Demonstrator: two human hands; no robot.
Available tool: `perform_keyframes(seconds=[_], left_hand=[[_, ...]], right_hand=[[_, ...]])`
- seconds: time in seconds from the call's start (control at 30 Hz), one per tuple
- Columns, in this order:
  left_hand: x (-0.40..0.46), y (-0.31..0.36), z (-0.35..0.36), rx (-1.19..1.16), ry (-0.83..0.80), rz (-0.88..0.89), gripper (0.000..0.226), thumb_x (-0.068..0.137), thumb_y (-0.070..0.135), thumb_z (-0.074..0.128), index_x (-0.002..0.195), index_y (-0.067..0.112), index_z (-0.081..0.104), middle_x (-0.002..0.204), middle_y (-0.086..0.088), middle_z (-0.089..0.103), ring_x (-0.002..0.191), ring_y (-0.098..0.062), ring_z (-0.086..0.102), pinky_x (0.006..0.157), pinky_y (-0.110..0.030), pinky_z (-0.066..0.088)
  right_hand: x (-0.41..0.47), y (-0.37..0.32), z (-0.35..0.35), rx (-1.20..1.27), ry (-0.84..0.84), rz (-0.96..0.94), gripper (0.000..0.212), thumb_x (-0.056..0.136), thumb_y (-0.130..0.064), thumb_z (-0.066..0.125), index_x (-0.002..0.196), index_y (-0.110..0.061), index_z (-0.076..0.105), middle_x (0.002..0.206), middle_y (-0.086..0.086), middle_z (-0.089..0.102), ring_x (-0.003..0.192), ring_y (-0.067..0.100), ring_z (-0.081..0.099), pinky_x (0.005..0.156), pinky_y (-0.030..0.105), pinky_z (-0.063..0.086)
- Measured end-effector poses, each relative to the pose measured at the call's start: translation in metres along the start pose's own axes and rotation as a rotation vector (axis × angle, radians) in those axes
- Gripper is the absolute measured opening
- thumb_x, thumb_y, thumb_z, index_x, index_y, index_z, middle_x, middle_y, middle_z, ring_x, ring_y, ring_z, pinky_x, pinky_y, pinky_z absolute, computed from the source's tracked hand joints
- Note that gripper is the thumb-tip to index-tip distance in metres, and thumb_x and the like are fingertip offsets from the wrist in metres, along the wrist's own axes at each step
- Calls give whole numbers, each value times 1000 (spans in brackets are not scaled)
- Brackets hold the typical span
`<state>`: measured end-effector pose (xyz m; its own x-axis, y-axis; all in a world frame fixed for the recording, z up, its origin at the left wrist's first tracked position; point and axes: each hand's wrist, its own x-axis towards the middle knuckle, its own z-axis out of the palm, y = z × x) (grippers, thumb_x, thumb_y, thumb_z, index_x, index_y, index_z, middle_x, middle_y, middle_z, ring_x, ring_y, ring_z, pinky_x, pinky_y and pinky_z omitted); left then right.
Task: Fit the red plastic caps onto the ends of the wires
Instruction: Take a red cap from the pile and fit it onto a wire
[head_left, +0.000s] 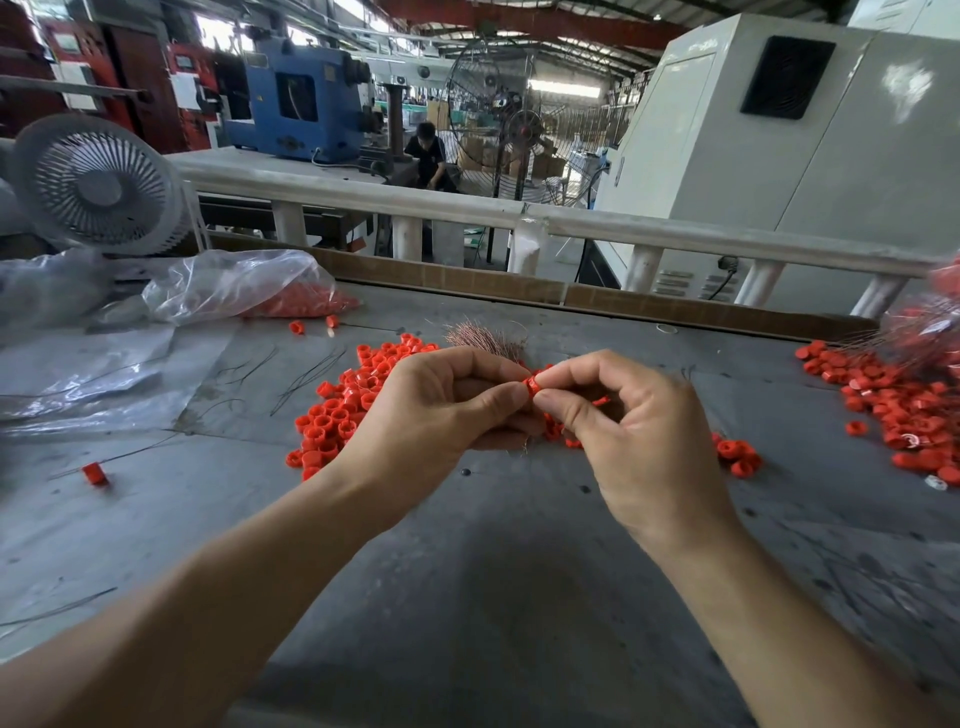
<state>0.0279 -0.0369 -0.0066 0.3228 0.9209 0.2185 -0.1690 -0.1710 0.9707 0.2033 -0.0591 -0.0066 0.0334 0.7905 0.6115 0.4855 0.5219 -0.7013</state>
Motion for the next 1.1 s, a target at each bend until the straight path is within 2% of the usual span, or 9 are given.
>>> perform_keyframes(seconds=[0.1, 0.2, 0.43, 0.6, 0.7, 0.77, 0.93, 1.1], left_hand=[[0, -1, 1, 32, 11, 14, 21, 87, 12, 69, 106, 3, 71, 93, -18, 78, 92, -33, 76, 82, -34, 63], [-1, -1, 1, 47, 18, 18, 17, 91, 7, 67, 106, 2, 70, 93, -18, 78, 92, -33, 76, 83, -35, 63], [-1, 0, 1, 7, 23, -1, 17, 92, 9, 66, 106, -1, 70, 94, -21, 77, 94, -35, 75, 84, -37, 63], [0, -2, 2, -159, 2, -88, 18, 85, 21, 70, 97, 8, 74, 92, -18, 75, 86, -25, 74, 75, -31, 61], [1, -3, 1, -214, -6, -125, 11, 84, 22, 71, 89, 14, 77, 90, -15, 74, 83, -22, 72, 73, -30, 61], [1, -3, 0, -236, -11, -148, 9, 83, 21, 72, 87, 15, 77, 90, -14, 73, 81, -22, 71, 73, -31, 61], [1, -1, 0, -252, -9, -193, 12, 81, 21, 74, 90, 11, 75, 92, -16, 71, 80, -21, 70, 69, -30, 60], [0, 2, 0, -292, -26, -214, 15, 91, 16, 66, 102, 6, 70, 92, -13, 71, 78, -19, 70, 65, -29, 60]], right_hand=[[0, -1, -1, -16, 1, -17, 16, 84, -12, 82, 87, -28, 78, 82, -14, 73, 83, 8, 70, 73, 16, 52], [1, -3, -1, -25, -6, -25, 15, 83, -9, 82, 87, -23, 80, 84, -12, 74, 87, 6, 70, 76, 14, 51], [0, -2, 0, -32, -1, -78, 15, 84, -9, 81, 90, -22, 80, 86, -13, 73, 88, 7, 70, 76, 14, 50], [0, -3, 3, -257, 33, -241, 17, 83, -10, 83, 97, -18, 77, 93, -9, 69, 88, 8, 65, 77, 22, 52], [-2, -6, 8, -369, 43, -263, 17, 84, -12, 82, 98, -18, 74, 94, -8, 66, 87, 12, 62, 75, 31, 52], [-3, -7, 12, -429, 62, -266, 17, 84, -12, 80, 97, -19, 72, 94, -8, 65, 88, 14, 61, 75, 31, 51], [-5, -8, 13, -446, 82, -255, 14, 86, -12, 78, 96, -18, 71, 93, -7, 65, 83, 13, 60, 70, 25, 47], [-4, -7, 13, -420, 87, -251, 13, 87, -11, 77, 97, -16, 70, 94, -7, 64, 85, 12, 60, 73, 26, 49]])
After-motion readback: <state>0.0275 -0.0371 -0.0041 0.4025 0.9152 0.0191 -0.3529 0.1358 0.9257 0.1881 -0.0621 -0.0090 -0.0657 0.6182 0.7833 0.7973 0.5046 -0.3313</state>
